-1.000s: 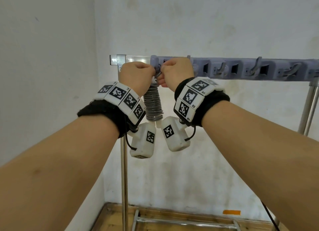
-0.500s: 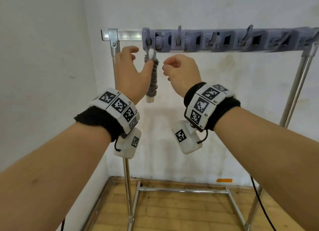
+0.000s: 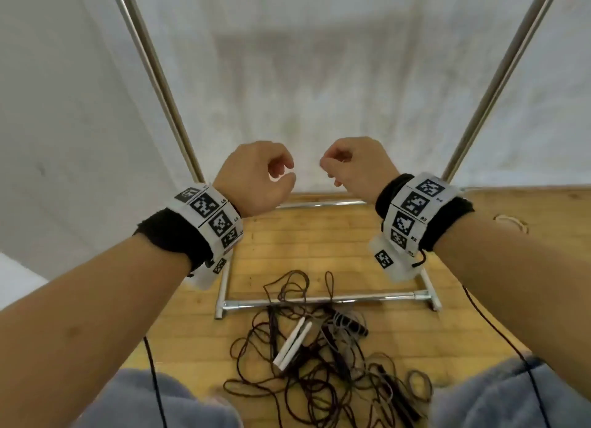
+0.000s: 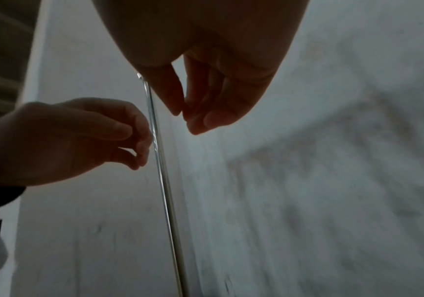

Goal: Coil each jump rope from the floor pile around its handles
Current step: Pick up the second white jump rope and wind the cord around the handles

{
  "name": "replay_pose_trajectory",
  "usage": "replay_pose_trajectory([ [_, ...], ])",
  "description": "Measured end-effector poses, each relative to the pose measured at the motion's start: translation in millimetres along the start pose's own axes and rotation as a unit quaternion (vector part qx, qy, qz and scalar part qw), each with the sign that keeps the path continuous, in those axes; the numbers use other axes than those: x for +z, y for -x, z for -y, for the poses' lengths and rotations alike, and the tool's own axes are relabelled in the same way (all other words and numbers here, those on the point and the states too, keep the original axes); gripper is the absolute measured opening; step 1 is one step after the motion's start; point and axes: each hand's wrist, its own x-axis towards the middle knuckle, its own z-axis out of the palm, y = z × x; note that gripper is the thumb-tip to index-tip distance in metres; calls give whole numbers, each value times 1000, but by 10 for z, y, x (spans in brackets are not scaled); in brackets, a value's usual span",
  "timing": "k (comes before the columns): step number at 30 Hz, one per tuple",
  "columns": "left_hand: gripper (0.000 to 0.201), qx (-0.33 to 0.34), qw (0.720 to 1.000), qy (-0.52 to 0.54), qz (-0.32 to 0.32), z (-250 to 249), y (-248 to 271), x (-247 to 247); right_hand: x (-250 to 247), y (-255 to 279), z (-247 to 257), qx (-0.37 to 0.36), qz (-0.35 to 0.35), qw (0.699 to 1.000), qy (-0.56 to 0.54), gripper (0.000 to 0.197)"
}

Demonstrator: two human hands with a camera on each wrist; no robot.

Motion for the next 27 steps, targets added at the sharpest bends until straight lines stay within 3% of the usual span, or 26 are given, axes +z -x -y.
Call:
replay_pose_trajectory([
  [5, 9, -27, 987, -47, 150, 415, 425, 1097, 572, 338, -1035, 65, 127, 984, 105, 13],
  [10, 12, -45, 956, -56, 286, 823, 889, 2096, 1245, 668, -1894, 129, 298, 929, 177, 19],
  [16, 19, -132, 919, -40, 370, 1416, 1366, 2896, 1897, 938, -2617, 154, 418, 872, 204, 21],
  [23, 55, -253, 859, -85, 437, 1833, 1793, 3569, 2512, 1056, -3022, 170, 419, 874, 176, 21],
  [25, 53, -279, 843, -88, 451, 1891, 1832, 3724, 2608, 1077, -3112, 182, 396, 885, 161, 21],
  [27, 38, -298, 831, -95, 460, 1907, 1855, 3827, 2651, 1101, -3190, 184, 377, 895, 150, 20],
])
